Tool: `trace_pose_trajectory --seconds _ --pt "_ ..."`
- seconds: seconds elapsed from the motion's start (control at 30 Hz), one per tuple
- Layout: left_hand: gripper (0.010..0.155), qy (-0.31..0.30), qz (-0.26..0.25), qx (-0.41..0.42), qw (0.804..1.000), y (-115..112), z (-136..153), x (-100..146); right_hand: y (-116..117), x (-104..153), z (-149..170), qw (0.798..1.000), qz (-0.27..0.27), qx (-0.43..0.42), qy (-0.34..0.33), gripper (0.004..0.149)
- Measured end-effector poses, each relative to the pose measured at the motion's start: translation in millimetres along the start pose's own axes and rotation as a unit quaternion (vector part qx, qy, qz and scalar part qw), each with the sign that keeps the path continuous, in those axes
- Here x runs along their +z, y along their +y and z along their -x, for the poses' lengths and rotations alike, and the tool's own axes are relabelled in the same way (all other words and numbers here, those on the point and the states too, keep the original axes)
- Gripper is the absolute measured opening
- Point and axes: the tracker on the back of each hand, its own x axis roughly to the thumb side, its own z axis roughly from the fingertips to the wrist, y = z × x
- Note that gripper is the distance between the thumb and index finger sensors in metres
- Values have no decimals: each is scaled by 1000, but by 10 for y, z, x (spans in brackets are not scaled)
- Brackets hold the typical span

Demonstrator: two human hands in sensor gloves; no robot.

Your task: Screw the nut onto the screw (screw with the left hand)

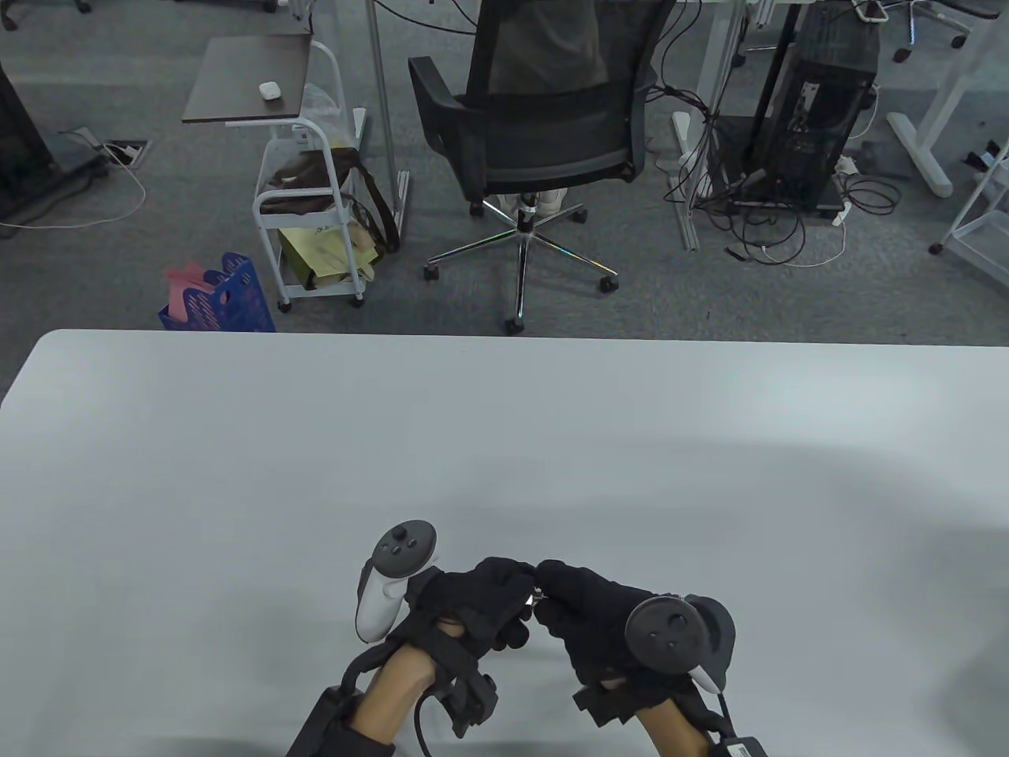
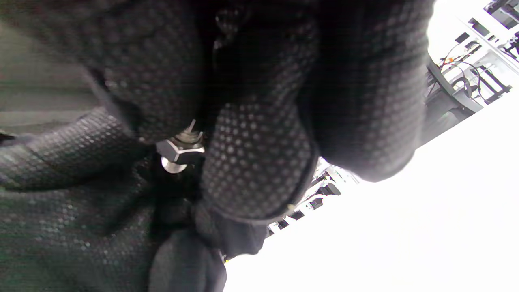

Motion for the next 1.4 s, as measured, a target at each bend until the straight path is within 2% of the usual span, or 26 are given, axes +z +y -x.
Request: trace_pose_trajectory --seconds 0.13,0.27,0.33,0.43,0.57,0.63,0.73,0.9,0.97,1.07,1.13,1.23,1.33,1.4 --pt "55 -6 8 -8 1000 -12 -25 -11 4 -1 -6 1000 -4 23 -7 48" --pt "58 -8 35 -1 999 -24 -5 -26 2 -5 -13 1000 -7 28 -9 48" --pt "67 -2 22 7 1000 -23 13 -23 2 -2 0 1000 -5 14 -4 48" --pt "58 -9 -1 -8 1000 -16 -5 -23 0 -9 0 1000 -6 25 -7 48" --pt "57 -10 38 4 999 -26 -21 -22 -9 -9 4 1000 -3 13 -3 48" --pt "66 -7 32 14 999 -21 6 -12 -6 -7 12 1000 -6 3 -1 48" --pt "57 -9 0 -2 1000 -6 -10 -13 7 -6 2 1000 -6 9 -2 48" --pt "56 -9 35 5 999 -18 -24 -11 3 -4 0 1000 -5 13 -4 48" --pt "66 -7 26 14 1000 -9 3 -2 2 -5 4 1000 -9 11 -3 48" --pt "59 -1 -3 -6 1000 8 3 -2 -7 -7 -1 1000 -4 5 -1 48" --pt "54 -6 17 2 1000 -11 -27 -10 -16 -7 -4 1000 -1 17 -5 48" --pt "55 -10 35 0 999 -16 -28 -14 -17 -4 2 1000 -2 14 -5 48" --pt "65 -7 20 9 1000 -16 6 -13 -6 -6 5 1000 -8 12 -4 48" --pt "58 -7 8 -7 1000 -14 0 -21 0 -6 -1 1000 -9 13 -5 48"
